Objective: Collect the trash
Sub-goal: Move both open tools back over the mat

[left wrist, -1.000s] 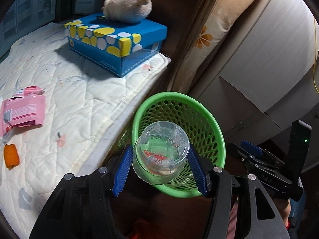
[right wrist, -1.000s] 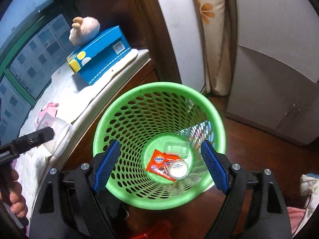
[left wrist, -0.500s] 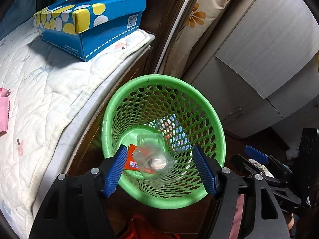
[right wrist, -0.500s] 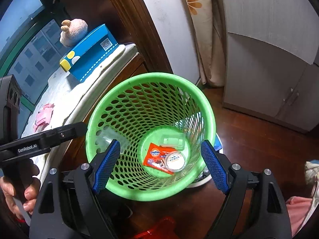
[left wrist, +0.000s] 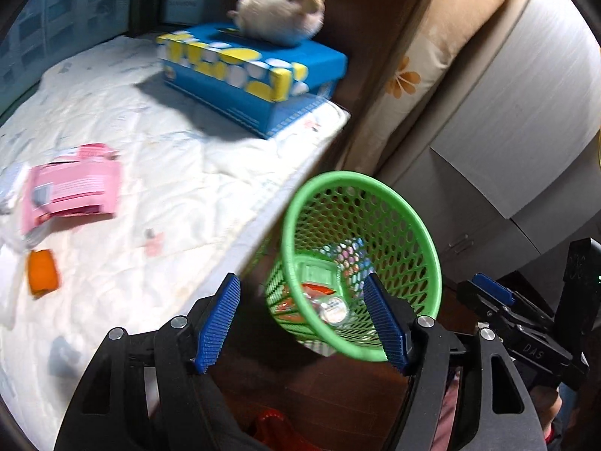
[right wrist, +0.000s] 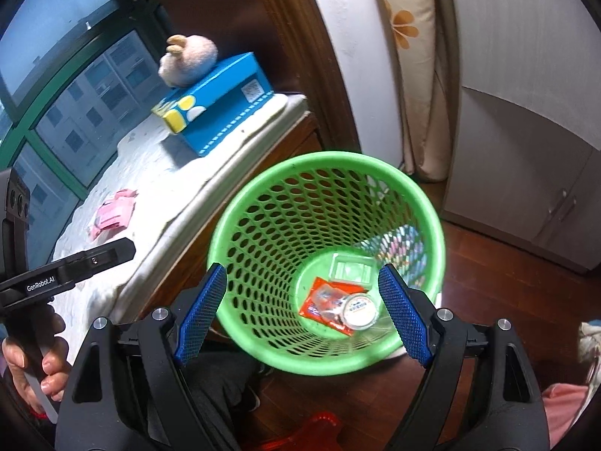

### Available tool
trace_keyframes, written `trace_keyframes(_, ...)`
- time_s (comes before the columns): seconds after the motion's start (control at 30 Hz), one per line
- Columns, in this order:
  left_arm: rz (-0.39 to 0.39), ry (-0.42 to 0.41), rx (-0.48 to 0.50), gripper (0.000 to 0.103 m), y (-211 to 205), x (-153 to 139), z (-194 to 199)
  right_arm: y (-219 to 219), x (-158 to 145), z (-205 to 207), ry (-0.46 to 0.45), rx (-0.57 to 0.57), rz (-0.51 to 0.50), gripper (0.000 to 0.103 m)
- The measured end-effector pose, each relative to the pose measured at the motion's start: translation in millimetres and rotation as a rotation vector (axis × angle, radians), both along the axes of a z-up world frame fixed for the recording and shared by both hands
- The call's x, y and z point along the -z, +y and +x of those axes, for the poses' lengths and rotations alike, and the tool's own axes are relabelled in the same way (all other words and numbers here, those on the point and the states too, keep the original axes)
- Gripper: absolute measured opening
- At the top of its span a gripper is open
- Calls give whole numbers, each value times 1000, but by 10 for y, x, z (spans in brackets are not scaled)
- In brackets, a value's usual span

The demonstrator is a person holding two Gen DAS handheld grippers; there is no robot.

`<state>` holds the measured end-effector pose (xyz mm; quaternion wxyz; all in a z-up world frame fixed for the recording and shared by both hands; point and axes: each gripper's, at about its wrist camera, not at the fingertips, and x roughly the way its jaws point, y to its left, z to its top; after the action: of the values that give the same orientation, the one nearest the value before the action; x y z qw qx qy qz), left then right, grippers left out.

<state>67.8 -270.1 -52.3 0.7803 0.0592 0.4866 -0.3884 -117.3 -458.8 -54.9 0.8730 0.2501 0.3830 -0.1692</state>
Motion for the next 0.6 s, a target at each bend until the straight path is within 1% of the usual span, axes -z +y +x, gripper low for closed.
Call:
trace_keyframes(0.17, -16, -20, -105, 66, 482, -99, 95, 260, -100, 193, -6, -71, -22, 83)
trace_keyframes(0.23, -11, -31, -142, 66, 656, -115, 132, 382, -139, 277, -8, -102, -38, 83)
trace_keyframes(0.37, -11, -39, -219, 66, 1044, -131, 231, 616, -204, 473, -15, -164, -53, 83)
trace_keyframes(0.47, -5, -64, -284, 66, 1357, -150, 323, 799, -241, 608, -21, -207, -58, 83)
trace_keyframes(0.6, -12, -61, -376, 66, 1786, -139, 434, 1067, -268, 825, -27, -269, -62, 83)
